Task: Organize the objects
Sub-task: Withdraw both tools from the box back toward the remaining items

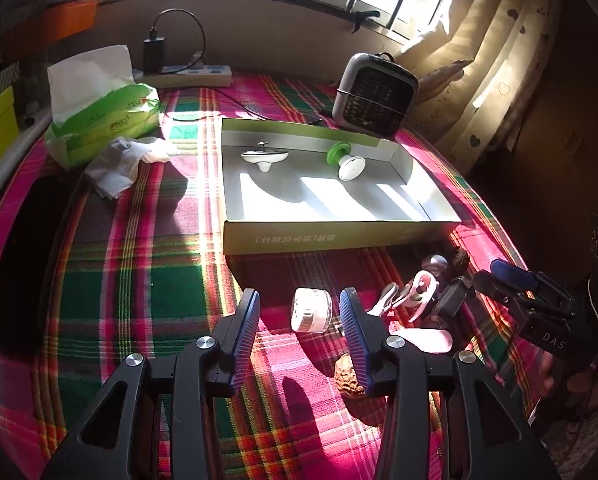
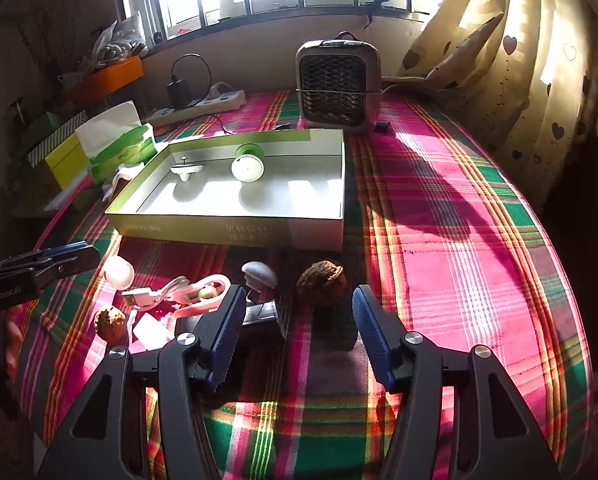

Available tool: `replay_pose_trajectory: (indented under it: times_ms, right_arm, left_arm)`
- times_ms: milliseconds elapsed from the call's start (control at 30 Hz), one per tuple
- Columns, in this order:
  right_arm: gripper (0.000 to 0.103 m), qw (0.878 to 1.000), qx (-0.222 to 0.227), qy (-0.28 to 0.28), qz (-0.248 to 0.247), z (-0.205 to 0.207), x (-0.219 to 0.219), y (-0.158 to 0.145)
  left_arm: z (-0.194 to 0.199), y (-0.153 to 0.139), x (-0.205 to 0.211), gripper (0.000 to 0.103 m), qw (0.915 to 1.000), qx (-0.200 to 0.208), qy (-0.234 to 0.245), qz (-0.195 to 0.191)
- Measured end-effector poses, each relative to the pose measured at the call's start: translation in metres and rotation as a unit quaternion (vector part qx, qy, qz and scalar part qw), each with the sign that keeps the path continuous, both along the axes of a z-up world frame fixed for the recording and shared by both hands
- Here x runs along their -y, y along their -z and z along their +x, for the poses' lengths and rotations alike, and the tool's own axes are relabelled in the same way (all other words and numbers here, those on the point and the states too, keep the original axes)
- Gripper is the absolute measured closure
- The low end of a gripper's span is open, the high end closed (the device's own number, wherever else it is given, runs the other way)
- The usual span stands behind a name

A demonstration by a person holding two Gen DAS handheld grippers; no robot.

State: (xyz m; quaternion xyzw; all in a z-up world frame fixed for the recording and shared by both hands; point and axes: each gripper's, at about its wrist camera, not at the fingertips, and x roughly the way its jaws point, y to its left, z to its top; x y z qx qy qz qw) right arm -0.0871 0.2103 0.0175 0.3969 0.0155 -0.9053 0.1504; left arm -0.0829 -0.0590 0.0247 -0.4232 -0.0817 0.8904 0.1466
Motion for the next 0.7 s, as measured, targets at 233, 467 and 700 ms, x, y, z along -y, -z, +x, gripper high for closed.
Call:
replay_pose_trajectory:
  times_ms: [233,467,700]
  right_arm:
    - [0.046,1.0,0.002,0.008,0.002,0.001,-0.006,0.004]
    - [0.046,1.0,0.007,0.014,-0.004,0.0,-0.01,0.008]
    - [0.045,1.0,0.006,0.017,-0.006,0.0,-0.013,0.007]
  left_arm:
    - [0.004,0.004,-0.002,0.063,1.0,0.006,0.004,0.002]
    - [0.005,0.008,-0.002,0.063,0.9998,0.013,0.008,0.008]
    - [0.003,0.01,-0.002,0.063,0.9998,0.017,0.006,0.008]
